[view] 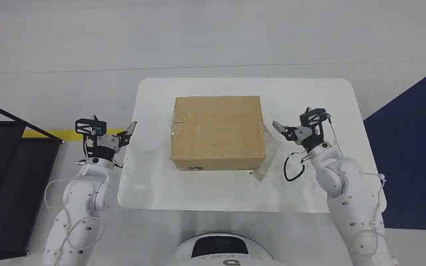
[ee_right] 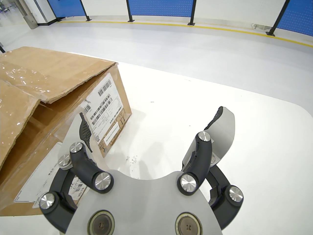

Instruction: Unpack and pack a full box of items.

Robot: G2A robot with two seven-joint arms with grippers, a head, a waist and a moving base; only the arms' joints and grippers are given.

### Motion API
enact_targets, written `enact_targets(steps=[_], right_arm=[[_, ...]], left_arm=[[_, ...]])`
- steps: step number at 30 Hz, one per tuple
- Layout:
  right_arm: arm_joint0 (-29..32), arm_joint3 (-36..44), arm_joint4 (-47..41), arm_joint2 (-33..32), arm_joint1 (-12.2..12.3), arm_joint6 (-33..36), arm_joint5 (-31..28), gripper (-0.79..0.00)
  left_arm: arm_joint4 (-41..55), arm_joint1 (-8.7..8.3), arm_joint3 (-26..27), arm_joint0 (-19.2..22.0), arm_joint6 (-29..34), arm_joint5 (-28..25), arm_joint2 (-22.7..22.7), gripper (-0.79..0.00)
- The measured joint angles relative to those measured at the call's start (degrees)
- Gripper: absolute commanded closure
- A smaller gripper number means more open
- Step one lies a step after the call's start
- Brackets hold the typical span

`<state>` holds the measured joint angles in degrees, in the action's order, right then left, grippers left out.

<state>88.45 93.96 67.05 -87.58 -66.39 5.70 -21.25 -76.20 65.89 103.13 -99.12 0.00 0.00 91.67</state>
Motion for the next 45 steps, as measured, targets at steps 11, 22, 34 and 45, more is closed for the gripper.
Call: enact_targets(steps=[11, 22, 34, 45], right_arm=[[2.47, 4.01, -6.69, 0.15, 0.66, -2.17, -15.20, -0.785], [5.95, 6.74, -2.93, -1.56, 2.10, -1.50, -31.20, -0.785], [9.61, 9.17, 10.31, -0.15, 2.77, -2.01, -27.70, -0.785], [12.41, 11.37, 4.43, -3.22, 2.90, -9.62, -24.89, -0.785]], left_arm=[[0.00, 0.00, 0.00, 0.00, 0.00, 0.00, 0.00, -0.785], [0.00, 0.00, 0.00, 0.00, 0.00, 0.00, 0.00, -0.785], [0.00, 0.00, 0.00, 0.00, 0.00, 0.00, 0.00, -0.785], [0.00, 0.00, 0.00, 0.00, 0.00, 0.00, 0.00, -0.785]])
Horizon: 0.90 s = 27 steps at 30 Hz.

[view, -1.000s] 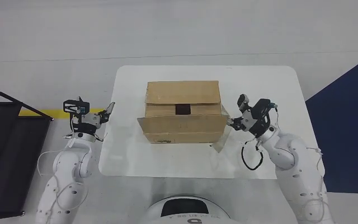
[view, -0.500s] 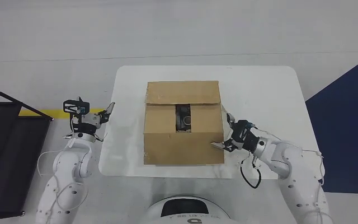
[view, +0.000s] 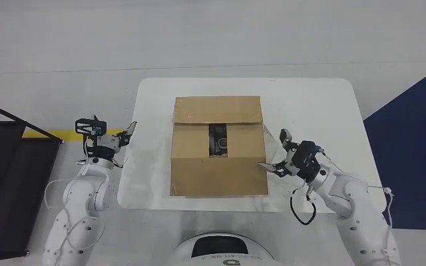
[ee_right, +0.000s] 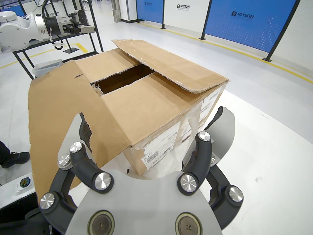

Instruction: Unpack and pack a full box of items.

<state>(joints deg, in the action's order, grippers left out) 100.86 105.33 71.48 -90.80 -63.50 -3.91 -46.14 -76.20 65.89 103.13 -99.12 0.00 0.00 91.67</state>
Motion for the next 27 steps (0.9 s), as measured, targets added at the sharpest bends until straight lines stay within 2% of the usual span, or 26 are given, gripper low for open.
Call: enact_targets(steps=[7, 11, 14, 18, 27], right_arm=[[-0.71, -0.59, -1.19, 0.43, -0.11, 0.28, 1.48, -0.785], [-6.48, -4.44, -3.78, 2.83, -0.21, 4.27, 0.95, -0.785], [-11.43, -7.50, -4.38, 6.22, -0.53, 9.86, 4.60, -0.785], [-14.75, -8.80, -3.11, 8.96, -0.82, 15.43, 8.86, -0.785], [-18.95, -9.50, 1.20, 12.61, -1.53, 19.67, 20.38, -0.785]], left_arm=[[0.00, 0.00, 0.00, 0.00, 0.00, 0.00, 0.00, -0.785], [0.00, 0.00, 0.00, 0.00, 0.00, 0.00, 0.00, -0.785], [0.00, 0.00, 0.00, 0.00, 0.00, 0.00, 0.00, -0.785], [0.00, 0.00, 0.00, 0.00, 0.00, 0.00, 0.00, -0.785], [0.00, 0.00, 0.00, 0.00, 0.00, 0.00, 0.00, -0.785]])
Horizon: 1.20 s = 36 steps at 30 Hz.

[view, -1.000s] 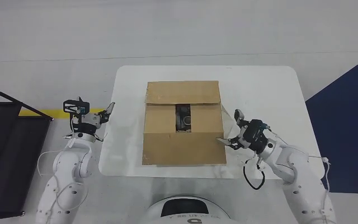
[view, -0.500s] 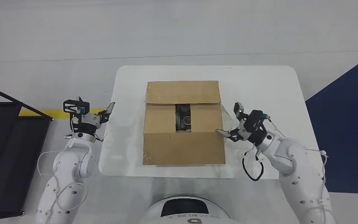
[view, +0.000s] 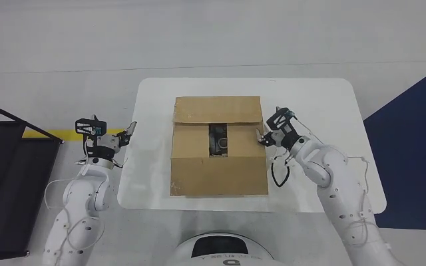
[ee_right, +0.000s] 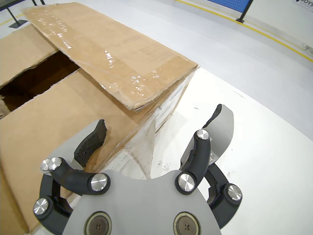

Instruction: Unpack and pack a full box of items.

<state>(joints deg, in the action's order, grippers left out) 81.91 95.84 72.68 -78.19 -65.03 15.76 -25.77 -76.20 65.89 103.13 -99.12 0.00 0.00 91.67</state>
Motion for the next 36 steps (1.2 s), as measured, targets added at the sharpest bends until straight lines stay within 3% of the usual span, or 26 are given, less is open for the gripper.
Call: enact_targets(steps=[7, 13, 18, 26, 31, 36], right_arm=[[-5.23, -0.55, -0.62, 3.18, -0.85, 0.42, 4.45, -0.785], [-12.02, -5.91, -2.70, 5.35, -1.95, -1.61, 9.57, -0.785], [-19.26, -14.68, -5.13, 8.02, -3.33, -2.29, 14.73, -0.785], [-31.00, -35.30, -11.51, 14.89, -6.42, -0.58, 15.31, -0.785], [-31.48, -37.10, -12.91, 14.90, -6.80, -5.35, 13.33, -0.785], [-23.85, -25.43, -13.69, 8.60, -4.77, -11.28, 7.77, -0.785]], left_arm=[[0.00, 0.00, 0.00, 0.00, 0.00, 0.00, 0.00, -0.785], [0.00, 0.00, 0.00, 0.00, 0.00, 0.00, 0.00, -0.785], [0.00, 0.00, 0.00, 0.00, 0.00, 0.00, 0.00, -0.785], [0.00, 0.00, 0.00, 0.00, 0.00, 0.00, 0.00, -0.785], [0.00, 0.00, 0.00, 0.00, 0.00, 0.00, 0.00, -0.785], [0.00, 0.00, 0.00, 0.00, 0.00, 0.00, 0.00, -0.785]])
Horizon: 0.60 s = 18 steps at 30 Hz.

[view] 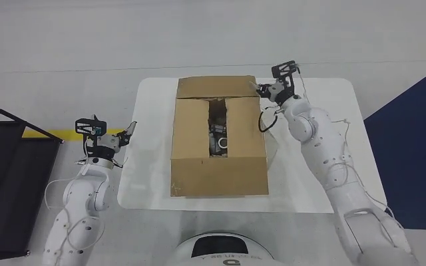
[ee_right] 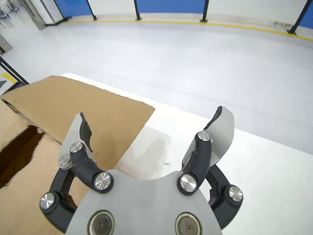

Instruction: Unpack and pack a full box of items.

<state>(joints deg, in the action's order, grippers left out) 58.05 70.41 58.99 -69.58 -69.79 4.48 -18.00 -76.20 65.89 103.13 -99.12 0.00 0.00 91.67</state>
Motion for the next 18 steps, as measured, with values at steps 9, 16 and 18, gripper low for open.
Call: enact_targets(steps=[9, 16, 18], right_arm=[[21.35, 19.81, -2.38, -15.13, 3.72, -2.75, -13.97, -0.785], [27.63, 19.83, 1.32, -17.42, 4.45, -0.34, -14.75, -0.785], [27.78, 18.69, 2.04, -16.95, 4.44, -0.20, -14.18, -0.785]], left_arm=[[-0.03, -0.01, 0.04, 0.02, -0.02, -0.01, 0.01, -0.785], [-22.34, -0.89, 9.16, 2.98, 1.29, -4.55, -4.26, -0.785], [-28.01, -0.77, 10.35, 5.45, 2.77, -8.07, -8.35, -0.785]])
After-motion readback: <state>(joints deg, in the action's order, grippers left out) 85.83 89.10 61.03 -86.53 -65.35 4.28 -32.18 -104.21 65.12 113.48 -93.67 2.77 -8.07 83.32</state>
